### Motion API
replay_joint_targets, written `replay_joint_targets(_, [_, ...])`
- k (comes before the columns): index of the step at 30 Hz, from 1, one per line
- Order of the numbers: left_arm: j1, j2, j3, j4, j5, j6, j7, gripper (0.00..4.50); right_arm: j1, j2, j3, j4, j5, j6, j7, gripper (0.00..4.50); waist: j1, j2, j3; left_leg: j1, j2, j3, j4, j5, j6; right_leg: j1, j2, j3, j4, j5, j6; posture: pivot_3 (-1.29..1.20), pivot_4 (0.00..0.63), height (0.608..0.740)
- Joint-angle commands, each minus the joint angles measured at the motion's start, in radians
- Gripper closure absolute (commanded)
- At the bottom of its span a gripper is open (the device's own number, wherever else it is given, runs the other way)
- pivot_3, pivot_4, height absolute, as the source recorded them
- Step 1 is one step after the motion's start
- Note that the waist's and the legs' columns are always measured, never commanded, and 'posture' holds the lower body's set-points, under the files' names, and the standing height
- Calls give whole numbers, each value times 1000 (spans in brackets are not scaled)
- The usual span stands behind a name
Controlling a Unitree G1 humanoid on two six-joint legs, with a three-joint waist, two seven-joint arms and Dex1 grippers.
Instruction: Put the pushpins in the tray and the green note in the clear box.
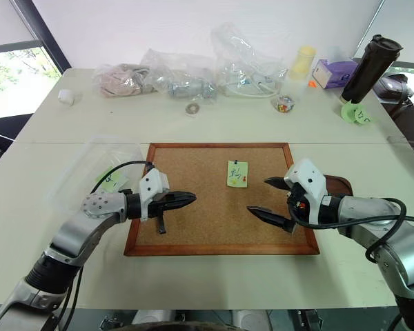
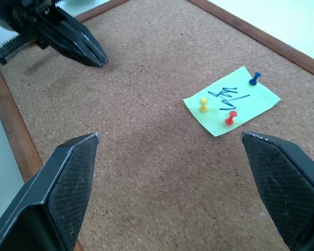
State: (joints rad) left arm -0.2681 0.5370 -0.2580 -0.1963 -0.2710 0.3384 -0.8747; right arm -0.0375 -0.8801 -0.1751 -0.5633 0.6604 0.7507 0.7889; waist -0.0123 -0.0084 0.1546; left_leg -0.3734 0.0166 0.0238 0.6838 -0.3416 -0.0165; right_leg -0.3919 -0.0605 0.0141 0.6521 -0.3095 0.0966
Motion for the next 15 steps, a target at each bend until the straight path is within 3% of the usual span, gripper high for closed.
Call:
replay_joint_targets(1, [11, 12, -3, 3, 37, -24, 0, 4468, -50, 21, 22, 20, -39, -23, -32, 0, 0, 0, 0, 0, 0, 0, 0, 0, 0, 0, 0, 0, 0, 0, 0, 0, 150, 740])
replay_joint_targets(15, [79, -15, -16, 45, 99, -19, 50, 4468, -243, 216, 166, 277, -230, -47, -185, 0, 1, 5, -3, 0, 0, 0, 0, 1, -1, 0, -1, 0, 1, 0, 0, 0, 150, 740])
